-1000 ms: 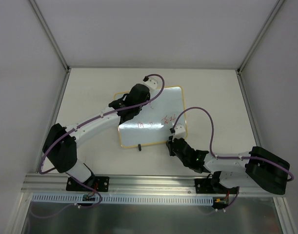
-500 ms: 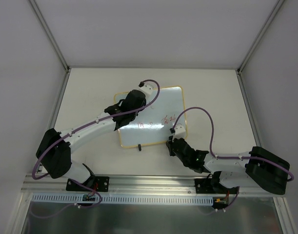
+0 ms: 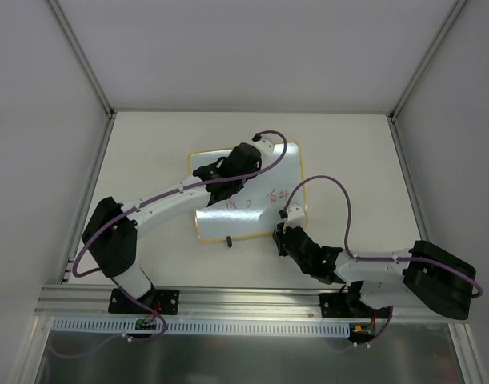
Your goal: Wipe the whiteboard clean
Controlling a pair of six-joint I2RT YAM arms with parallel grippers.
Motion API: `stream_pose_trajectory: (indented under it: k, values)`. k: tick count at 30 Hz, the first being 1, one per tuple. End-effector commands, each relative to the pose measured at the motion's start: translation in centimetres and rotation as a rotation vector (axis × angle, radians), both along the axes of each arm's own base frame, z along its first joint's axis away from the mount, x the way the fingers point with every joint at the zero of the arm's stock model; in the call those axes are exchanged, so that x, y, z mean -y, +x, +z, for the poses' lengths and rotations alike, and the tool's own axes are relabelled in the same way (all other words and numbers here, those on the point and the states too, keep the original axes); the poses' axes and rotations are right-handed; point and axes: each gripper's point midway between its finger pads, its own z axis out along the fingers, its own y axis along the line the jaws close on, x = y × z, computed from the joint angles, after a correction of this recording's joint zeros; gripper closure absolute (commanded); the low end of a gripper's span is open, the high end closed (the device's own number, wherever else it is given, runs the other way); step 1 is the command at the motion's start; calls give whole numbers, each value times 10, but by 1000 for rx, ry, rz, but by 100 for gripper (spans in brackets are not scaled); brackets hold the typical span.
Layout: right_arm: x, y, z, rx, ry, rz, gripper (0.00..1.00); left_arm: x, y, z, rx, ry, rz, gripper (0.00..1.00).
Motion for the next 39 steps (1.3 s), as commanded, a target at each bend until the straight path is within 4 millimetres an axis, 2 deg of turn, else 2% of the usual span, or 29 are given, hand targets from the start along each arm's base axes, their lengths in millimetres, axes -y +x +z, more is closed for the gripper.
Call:
stream_pose_trajectory:
  k: [1, 5, 7, 11, 13, 16, 20, 24, 28, 32, 39]
  values:
    - [8, -3, -4, -3, -30, -3, 100, 25, -3, -14, -42, 28, -80, 100]
    - [7, -3, -3, -3, -30, -3, 100, 43, -15, -28, -77, 22, -118, 100]
    - [7, -3, -3, -4, -34, -3, 100, 50, -28, -40, -112, 19, -139, 100]
    - [7, -3, -5, -7, -39, -3, 100, 51, -52, -65, -180, 68, -172, 100]
    - [7, -2, -4, -6, -40, -5, 100, 49, -56, -68, -186, 80, -167, 100]
    - [5, -2, -3, -5, -38, 0, 100, 39, -48, -60, -140, 125, -134, 100]
    - [5, -2, -4, -5, -45, 3, 100, 27, -29, -36, -85, 117, -84, 100]
    - [6, -2, -3, -4, -43, -1, 100, 5, -1, -12, -39, 98, -9, 100]
    - [8, -2, -3, -2, -41, -4, 100, -11, 14, 4, -11, 72, 47, 100]
    - [10, -3, -4, -4, -39, -6, 100, -18, 6, 7, -23, 12, 63, 100]
    - [11, -5, -6, -11, -41, -3, 100, -41, -40, -39, -143, -53, 110, 100]
